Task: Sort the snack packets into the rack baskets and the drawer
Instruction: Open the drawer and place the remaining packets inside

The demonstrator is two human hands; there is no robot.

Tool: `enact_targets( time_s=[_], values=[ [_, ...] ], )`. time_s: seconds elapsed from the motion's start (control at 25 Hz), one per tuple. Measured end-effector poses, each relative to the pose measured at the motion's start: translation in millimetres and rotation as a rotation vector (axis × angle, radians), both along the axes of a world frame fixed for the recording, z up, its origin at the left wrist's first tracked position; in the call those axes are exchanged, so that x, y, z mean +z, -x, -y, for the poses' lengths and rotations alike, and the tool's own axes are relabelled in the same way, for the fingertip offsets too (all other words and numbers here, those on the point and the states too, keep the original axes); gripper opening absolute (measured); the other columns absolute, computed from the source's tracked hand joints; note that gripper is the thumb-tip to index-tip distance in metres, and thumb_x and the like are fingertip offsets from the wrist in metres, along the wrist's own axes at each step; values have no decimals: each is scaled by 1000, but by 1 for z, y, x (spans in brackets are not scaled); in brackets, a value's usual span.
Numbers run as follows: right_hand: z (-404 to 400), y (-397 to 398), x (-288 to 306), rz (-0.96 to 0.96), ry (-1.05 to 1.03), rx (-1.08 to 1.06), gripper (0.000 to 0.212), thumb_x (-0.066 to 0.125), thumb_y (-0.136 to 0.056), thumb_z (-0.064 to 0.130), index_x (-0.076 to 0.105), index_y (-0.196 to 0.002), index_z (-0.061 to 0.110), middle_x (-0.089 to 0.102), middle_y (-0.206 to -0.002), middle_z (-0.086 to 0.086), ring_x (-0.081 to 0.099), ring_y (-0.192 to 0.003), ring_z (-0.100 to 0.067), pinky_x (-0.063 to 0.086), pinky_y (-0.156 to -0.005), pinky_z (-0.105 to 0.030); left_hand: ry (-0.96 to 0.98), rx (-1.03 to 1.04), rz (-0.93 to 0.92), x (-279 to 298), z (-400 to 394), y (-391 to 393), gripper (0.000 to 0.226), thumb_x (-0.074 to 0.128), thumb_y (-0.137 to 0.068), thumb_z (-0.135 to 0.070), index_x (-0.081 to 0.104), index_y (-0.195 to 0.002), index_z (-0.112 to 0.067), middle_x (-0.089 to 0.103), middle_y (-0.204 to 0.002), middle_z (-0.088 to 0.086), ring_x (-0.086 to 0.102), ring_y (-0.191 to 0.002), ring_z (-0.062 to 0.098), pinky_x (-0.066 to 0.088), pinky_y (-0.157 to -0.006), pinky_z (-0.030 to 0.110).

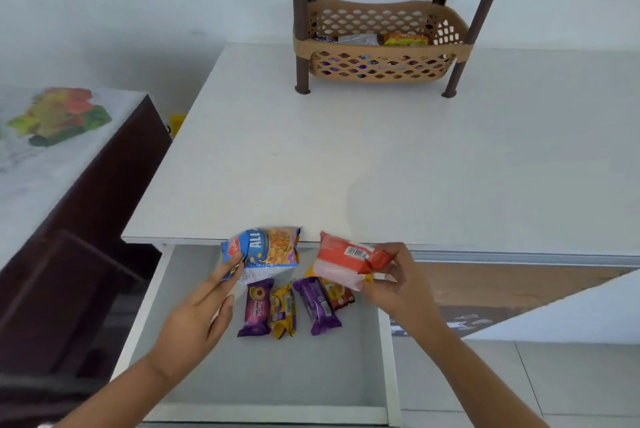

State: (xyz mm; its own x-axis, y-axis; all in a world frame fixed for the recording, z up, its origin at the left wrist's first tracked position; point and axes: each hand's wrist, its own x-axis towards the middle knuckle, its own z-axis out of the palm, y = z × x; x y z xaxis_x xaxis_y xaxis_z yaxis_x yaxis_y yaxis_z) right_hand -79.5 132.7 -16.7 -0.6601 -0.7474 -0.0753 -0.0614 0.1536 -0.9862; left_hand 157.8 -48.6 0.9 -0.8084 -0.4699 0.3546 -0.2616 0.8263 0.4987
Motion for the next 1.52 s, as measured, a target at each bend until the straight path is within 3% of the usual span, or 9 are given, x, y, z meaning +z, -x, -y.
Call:
enact_targets(
  time_s=[0.12,0.28,0.52,0.64,0.8,0.96,1.24,1.4,1.52],
  values=[
    [-1,-20,-7,3,-131,238,52,81,-60,16,55,-90,49,65,-92,15,65,-88,0,52,-65,-14,46,41,71,-12,6,-28,55,23,-97,-40,52,-125,-3,34,-144,-8,63,-90,13,46,-75,17],
    [4,-42,-35,-42,-371,372,48,81,-63,27,49,-95,44,60,-97,12,63,-81,-1,48,-61,-7,35,81,243,-40,8,-49,43,42,-89,-27,55,-125,-7,50,-136,2,66,-81,13,45,-65,12],
    [27,-54,-88,-174,-676,519,58,79,-63,31,47,-112,27,56,-102,4,54,-87,-13,43,-65,-17,-313,419,682,-101,46,-30,39,44,-92,-9,46,-130,-5,53,-129,17,57,-105,33,43,-85,33],
    [41,-55,-113,-210,-745,588,57,79,-65,23,49,-112,19,58,-111,-7,54,-93,-18,50,-77,-28,-351,438,846,-115,60,-19,41,45,-92,-14,41,-131,-1,46,-133,20,52,-113,34,41,-91,34],
    [53,-57,-134,-196,-762,616,53,79,-64,13,49,-108,16,59,-107,-7,51,-89,-15,39,-65,-20,-268,246,1099,-122,50,-9,67,50,-92,-27,15,-143,0,12,-154,18,48,-121,31,39,-96,34],
    [55,-60,-153,-241,-791,586,55,74,-67,5,47,-114,13,58,-114,-12,51,-93,-18,40,-72,-20,-233,94,1274,-127,32,-4,85,54,-89,-32,-2,-144,0,-15,-154,18,51,-118,31,42,-95,37],
    [53,-58,-131,-314,-782,435,62,63,-79,11,37,-135,13,40,-135,-16,48,-118,-30,43,-93,-29,-406,-131,1259,-107,15,9,75,48,-91,-43,6,-147,-15,-11,-155,13,9,-142,30,22,-114,37],
    [26,-57,-72,-458,-473,320,48,58,-86,14,42,-131,22,45,-133,-3,48,-111,-11,40,-90,-13,-451,-103,909,-67,-1,0,67,46,-92,-45,13,-146,-26,-11,-157,-1,14,-142,24,32,-109,37],
    [-16,-63,-28,-463,-351,235,47,56,-89,21,35,-126,42,41,-130,20,38,-115,11,25,-95,-4,-277,-26,675,-40,-22,-26,66,41,-91,-51,11,-146,-30,-5,-156,-10,16,-141,14,31,-109,32]
  ],
)
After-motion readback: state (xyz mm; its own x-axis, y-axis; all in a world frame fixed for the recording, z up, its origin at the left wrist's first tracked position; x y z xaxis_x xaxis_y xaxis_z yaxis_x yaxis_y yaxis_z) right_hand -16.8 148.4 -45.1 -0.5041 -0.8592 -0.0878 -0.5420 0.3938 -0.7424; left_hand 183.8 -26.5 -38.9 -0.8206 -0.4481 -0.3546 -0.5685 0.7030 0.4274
